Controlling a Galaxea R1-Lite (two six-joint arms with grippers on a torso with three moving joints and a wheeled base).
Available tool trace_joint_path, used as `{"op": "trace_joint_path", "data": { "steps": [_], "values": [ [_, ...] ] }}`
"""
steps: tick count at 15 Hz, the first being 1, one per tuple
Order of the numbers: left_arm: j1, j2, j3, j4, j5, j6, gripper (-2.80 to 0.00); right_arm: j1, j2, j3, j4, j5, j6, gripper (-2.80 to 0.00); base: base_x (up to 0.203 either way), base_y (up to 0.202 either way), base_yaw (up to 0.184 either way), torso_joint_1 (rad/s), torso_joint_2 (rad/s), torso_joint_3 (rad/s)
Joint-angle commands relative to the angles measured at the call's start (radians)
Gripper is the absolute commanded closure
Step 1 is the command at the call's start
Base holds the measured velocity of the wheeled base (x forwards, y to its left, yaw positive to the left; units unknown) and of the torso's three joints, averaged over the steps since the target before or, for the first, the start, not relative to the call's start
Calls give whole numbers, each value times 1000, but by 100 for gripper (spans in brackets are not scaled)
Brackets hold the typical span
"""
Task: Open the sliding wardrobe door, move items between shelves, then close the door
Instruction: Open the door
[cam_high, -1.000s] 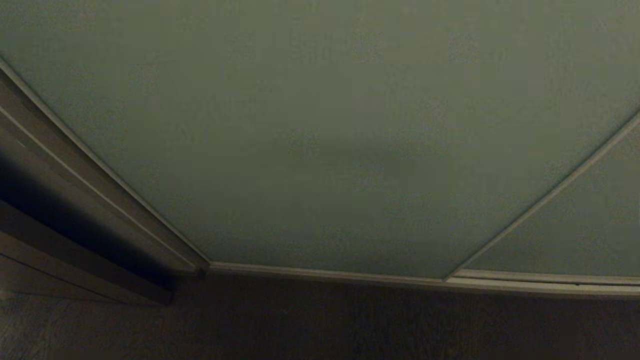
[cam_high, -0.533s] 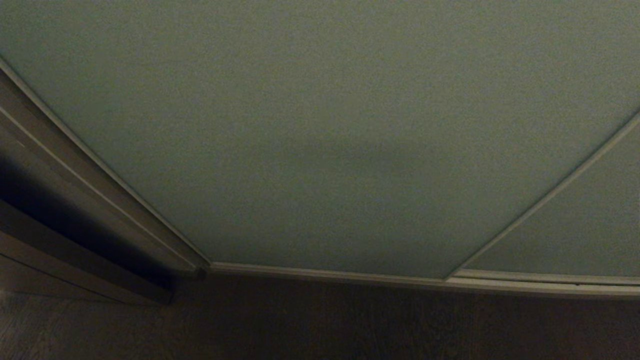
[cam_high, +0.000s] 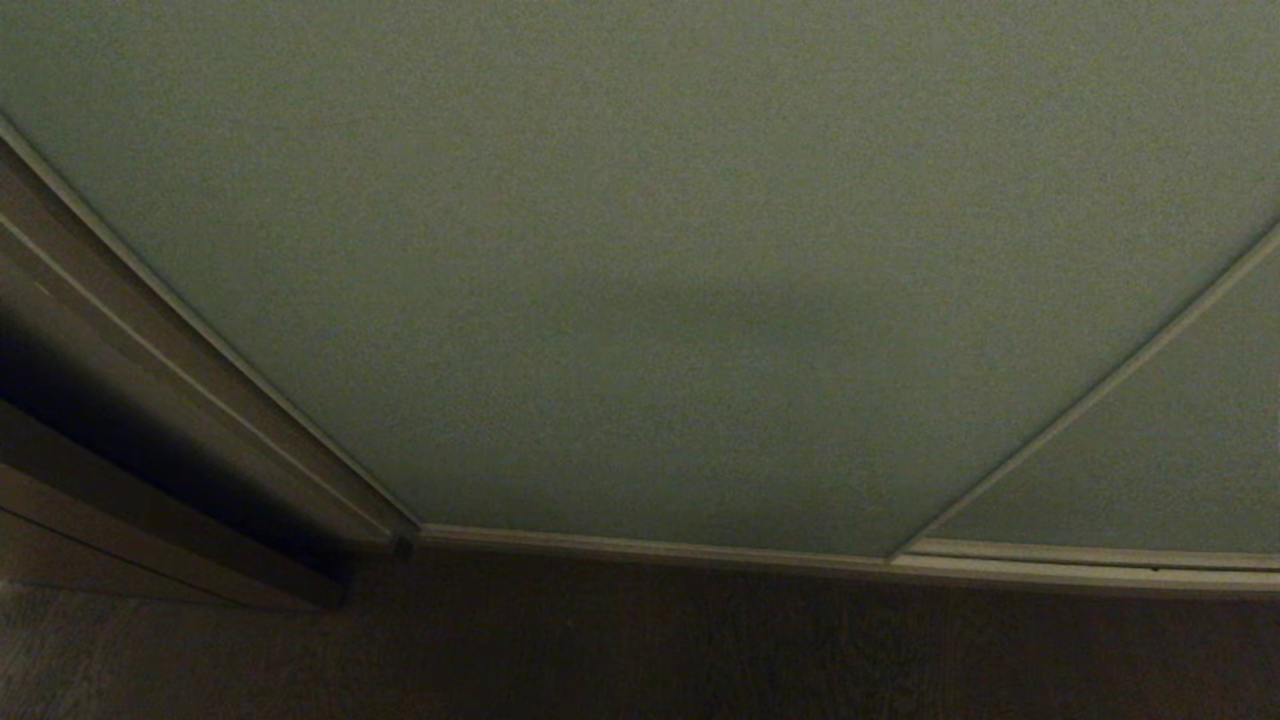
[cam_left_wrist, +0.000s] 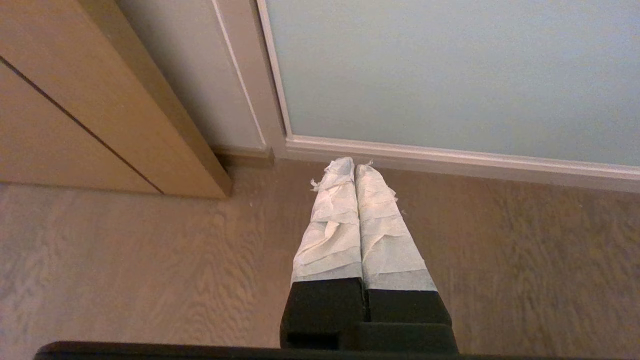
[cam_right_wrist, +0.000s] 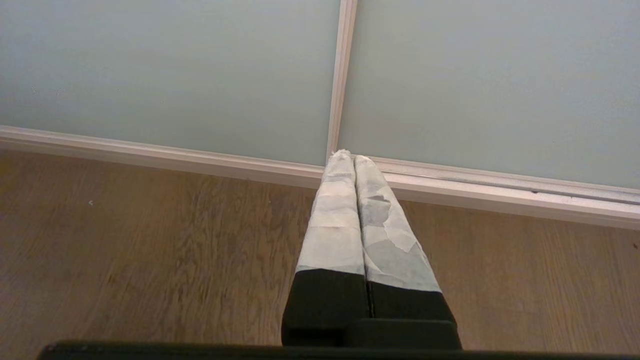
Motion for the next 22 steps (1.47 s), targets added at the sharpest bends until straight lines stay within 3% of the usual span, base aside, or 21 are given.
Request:
{"op": "trace_joint_path", "data": {
  "steps": [1,8,10,12,16,22],
  "values": [
    [1,1,-17,-6,2,18,0,0,0,2,0,0,0,0,0,0,0,0,0,0],
    [1,129,-452,-6,12,103,0,0,0,2,-2,0,-1,0,0,0,0,0,0,0],
    [33,281,-586,-14,56,98,0,0,0,2,0,0,0,0,0,0,0,0,0,0],
    [106,449,-740,-57,80,53,0,0,0,2,0,0,0,0,0,0,0,0,0,0],
    [252,752,-995,-239,110,-32,0,0,0,2,-1,0,0,0,0,0,0,0,0,0],
    [358,1056,-1114,-593,186,-58,0,0,0,2,0,0,0,0,0,0,0,0,0,0]
  ]
}}
